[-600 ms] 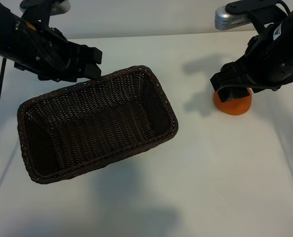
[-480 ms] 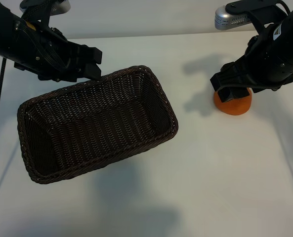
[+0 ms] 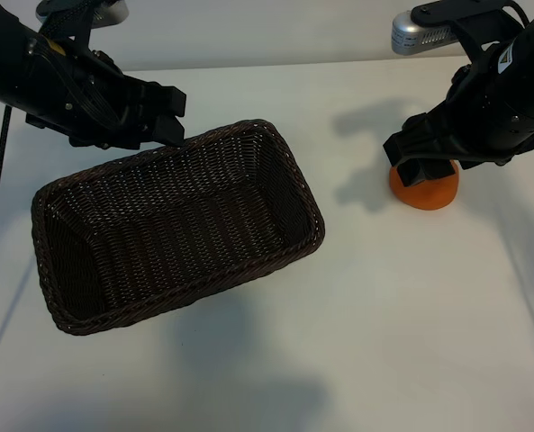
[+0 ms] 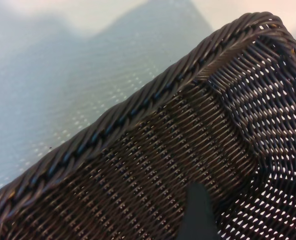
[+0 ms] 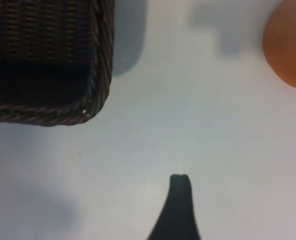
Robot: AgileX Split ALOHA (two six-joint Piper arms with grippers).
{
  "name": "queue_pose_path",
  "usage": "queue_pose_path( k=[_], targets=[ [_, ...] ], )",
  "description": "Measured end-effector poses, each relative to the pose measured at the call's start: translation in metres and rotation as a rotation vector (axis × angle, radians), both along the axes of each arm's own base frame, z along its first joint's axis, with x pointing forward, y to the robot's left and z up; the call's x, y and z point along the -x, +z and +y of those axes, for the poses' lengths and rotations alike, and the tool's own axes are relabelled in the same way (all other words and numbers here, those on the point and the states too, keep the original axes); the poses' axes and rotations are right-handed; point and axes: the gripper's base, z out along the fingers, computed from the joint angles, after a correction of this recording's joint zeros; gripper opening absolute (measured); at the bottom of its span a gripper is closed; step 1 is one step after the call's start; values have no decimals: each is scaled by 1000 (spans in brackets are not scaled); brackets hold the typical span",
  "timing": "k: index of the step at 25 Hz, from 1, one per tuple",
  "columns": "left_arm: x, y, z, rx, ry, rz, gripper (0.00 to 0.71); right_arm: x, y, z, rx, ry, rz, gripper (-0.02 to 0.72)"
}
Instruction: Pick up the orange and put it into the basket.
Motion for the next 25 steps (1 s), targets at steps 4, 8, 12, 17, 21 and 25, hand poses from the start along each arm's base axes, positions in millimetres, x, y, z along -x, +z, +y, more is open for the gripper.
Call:
queue_pose_path(
  k=[4, 8, 12, 17, 21, 25],
  targets=[
    [0, 0, 0, 0, 0, 0, 530, 0, 0, 0, 1, 0, 0, 595],
    [0, 0, 0, 0, 0, 0, 530, 0, 0, 0, 2, 0, -1, 595],
    [0, 0, 0, 0, 0, 0, 530, 0, 0, 0, 2, 0, -1, 595],
    [0, 0, 0, 0, 0, 0, 530, 0, 0, 0, 2, 0, -1, 595],
    [0, 0, 0, 0, 0, 1, 530, 0, 0, 0, 2, 0, -1, 595],
    [1, 0, 0, -2, -4, 11, 530, 0, 0, 0, 2, 0, 0, 587]
  ],
)
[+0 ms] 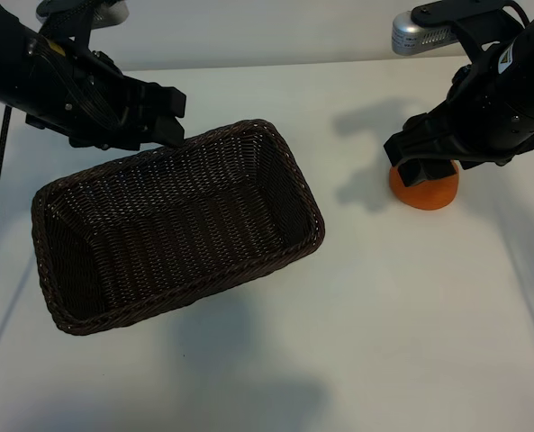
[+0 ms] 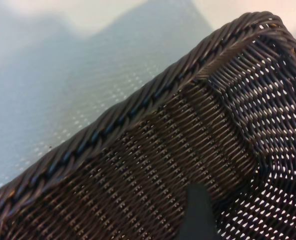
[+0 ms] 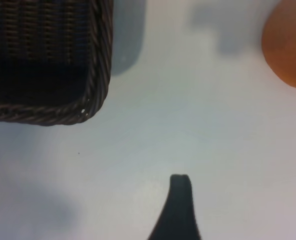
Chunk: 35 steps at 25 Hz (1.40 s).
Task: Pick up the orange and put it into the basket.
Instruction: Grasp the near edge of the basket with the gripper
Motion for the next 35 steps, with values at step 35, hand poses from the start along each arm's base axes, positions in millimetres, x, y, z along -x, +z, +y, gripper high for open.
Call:
queue_pose_path(
  k=[35],
  targets=[
    [68, 16, 57, -393, 275, 164, 530, 2, -1, -1, 17, 24, 12, 572]
  ],
)
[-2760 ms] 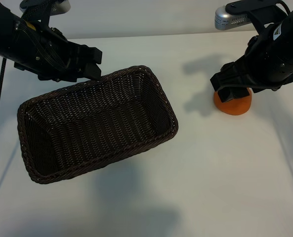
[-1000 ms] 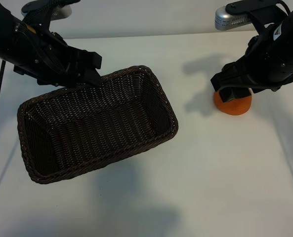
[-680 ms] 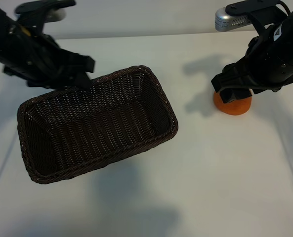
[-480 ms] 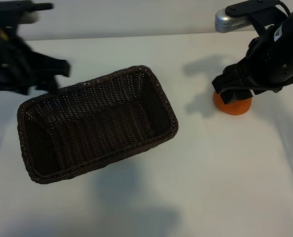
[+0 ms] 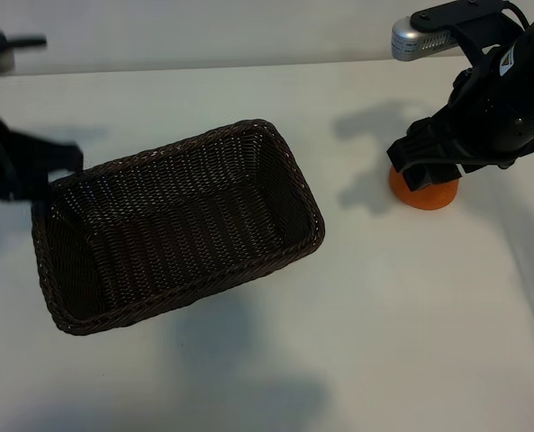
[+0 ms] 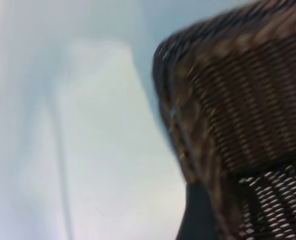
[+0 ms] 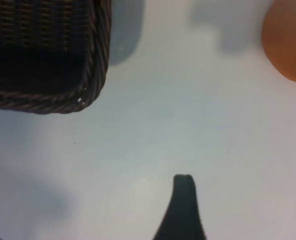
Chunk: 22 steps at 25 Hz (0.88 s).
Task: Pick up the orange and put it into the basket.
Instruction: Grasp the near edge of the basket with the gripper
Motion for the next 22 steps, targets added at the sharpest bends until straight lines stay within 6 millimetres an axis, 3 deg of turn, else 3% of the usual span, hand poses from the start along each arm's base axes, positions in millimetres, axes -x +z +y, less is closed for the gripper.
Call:
queue_pose_path(
  k=[11, 22],
  targets=[
    [20, -63, 7, -17, 53, 46, 530, 0, 0, 0, 3, 3, 0, 571],
    [13, -67, 28, 44, 196, 1, 530, 0, 0, 0, 4, 7, -1, 571]
  ],
)
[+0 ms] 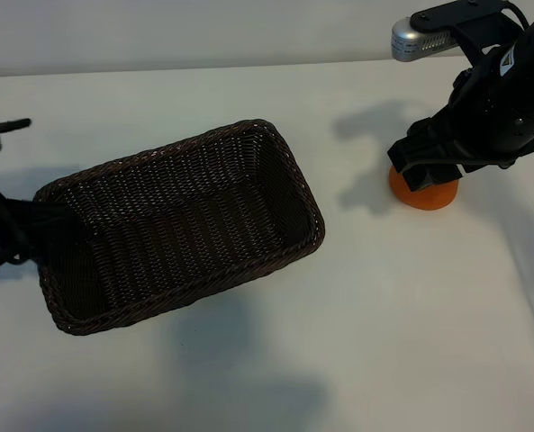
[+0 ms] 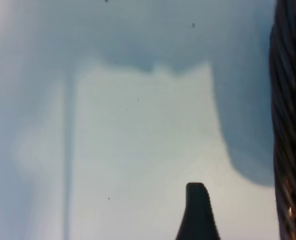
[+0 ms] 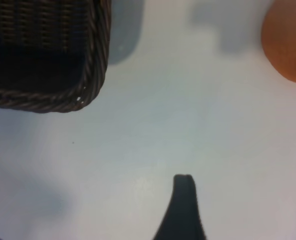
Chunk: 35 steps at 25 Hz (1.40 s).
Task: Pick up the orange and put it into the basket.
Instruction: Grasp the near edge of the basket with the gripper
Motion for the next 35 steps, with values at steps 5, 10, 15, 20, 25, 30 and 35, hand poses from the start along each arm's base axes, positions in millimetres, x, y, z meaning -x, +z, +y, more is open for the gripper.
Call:
queue_pose_path(
  k=[5, 10, 15, 20, 25, 30, 35],
  targets=[
    [-5, 1, -3, 50, 28, -58, 530, 0, 0, 0, 0, 1, 0, 570],
    [-7, 0, -3, 64, 82, -68, 530, 1, 0, 0, 2, 3, 6, 570],
    [-7, -2, -4, 68, 105, -62, 530, 1, 0, 0, 7, 12, 10, 570],
    [-9, -2, -4, 74, 116, -74, 530, 2, -1, 0, 11, 21, 17, 570],
    [-11, -18, -4, 66, 120, -31, 530, 2, -1, 0, 11, 21, 17, 570],
    [-8, -40, -5, 76, 126, -3, 530, 2, -1, 0, 11, 21, 17, 570],
    [-16, -58, -7, 84, 129, 9, 530, 2, -1, 0, 11, 21, 17, 570]
  ],
)
